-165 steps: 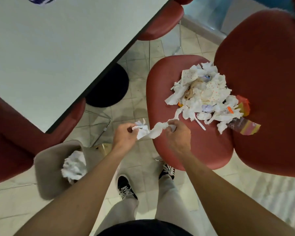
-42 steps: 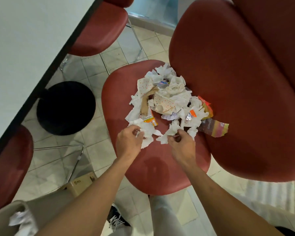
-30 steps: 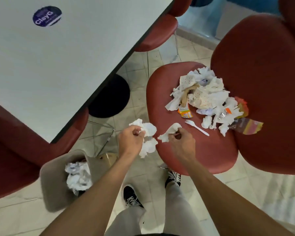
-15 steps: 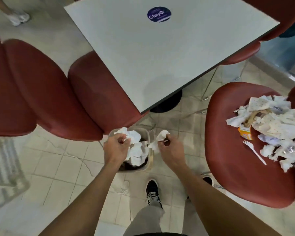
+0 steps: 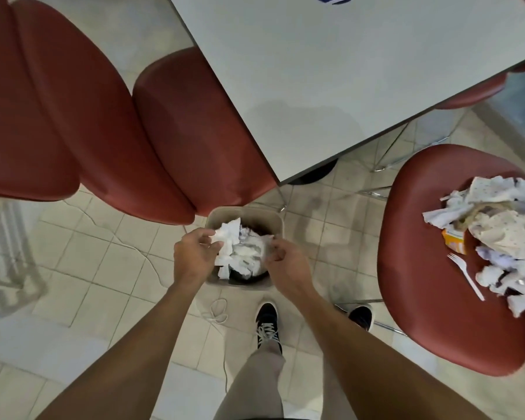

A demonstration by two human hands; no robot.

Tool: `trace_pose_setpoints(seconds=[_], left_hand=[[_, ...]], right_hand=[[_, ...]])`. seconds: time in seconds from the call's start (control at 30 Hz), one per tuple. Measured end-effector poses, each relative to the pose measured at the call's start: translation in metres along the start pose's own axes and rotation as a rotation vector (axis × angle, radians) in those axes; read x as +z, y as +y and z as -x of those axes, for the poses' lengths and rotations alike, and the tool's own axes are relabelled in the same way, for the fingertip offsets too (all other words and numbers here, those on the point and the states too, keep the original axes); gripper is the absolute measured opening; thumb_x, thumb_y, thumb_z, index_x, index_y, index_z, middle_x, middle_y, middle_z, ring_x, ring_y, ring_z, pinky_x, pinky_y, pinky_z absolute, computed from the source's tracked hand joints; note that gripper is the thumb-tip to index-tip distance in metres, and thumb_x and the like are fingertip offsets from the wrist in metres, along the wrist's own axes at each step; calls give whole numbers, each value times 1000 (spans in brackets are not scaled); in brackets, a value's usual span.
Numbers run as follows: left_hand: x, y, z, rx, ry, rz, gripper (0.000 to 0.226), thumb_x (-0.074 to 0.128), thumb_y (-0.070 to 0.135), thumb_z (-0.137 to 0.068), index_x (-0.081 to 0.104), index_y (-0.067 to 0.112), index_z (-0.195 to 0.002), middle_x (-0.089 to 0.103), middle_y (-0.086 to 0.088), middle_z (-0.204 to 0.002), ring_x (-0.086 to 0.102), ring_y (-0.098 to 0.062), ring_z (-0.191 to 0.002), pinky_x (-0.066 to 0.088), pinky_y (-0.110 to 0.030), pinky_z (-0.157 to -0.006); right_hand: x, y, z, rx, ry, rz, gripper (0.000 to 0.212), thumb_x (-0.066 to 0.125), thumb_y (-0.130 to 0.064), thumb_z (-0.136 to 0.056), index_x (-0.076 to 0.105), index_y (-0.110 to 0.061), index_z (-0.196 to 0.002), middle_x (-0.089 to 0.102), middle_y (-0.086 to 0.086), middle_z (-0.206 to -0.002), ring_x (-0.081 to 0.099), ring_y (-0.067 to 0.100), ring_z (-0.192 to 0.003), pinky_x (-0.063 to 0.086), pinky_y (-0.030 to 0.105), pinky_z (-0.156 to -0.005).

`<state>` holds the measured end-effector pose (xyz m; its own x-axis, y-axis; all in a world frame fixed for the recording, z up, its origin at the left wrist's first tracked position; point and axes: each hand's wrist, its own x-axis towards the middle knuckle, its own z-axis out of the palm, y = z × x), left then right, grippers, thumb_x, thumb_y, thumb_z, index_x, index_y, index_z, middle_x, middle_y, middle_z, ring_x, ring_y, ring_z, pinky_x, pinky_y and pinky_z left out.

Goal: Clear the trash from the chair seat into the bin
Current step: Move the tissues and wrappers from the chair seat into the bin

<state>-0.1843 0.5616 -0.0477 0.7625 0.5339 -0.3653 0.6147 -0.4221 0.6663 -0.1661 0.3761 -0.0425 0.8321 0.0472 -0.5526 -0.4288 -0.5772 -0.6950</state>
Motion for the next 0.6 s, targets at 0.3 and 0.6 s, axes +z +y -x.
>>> trace_pose_setpoints(seconds=[0.3,0.6], left_hand=[[33,30,12,30,-141,-113,18,75,21,-76,70,26,-93,69,5,-86,65,-15,-80,53,-33,-81],[110,91,29,178,-308,-191,13,75,19,-77,70,28,-84,69,13,-81,66,-8,-81,52,-28,-83]], right_hand=[[-41,22,-7,62,70,-45,31,58,-11,-86,63,-15,-116,57,-10,-70,60,15,-75,53,32,-73],[-138,72,-12,136,172,-159,28,59,-13,-89,60,-17,-117,61,-5,-80,61,13,-76,55,31,-74]])
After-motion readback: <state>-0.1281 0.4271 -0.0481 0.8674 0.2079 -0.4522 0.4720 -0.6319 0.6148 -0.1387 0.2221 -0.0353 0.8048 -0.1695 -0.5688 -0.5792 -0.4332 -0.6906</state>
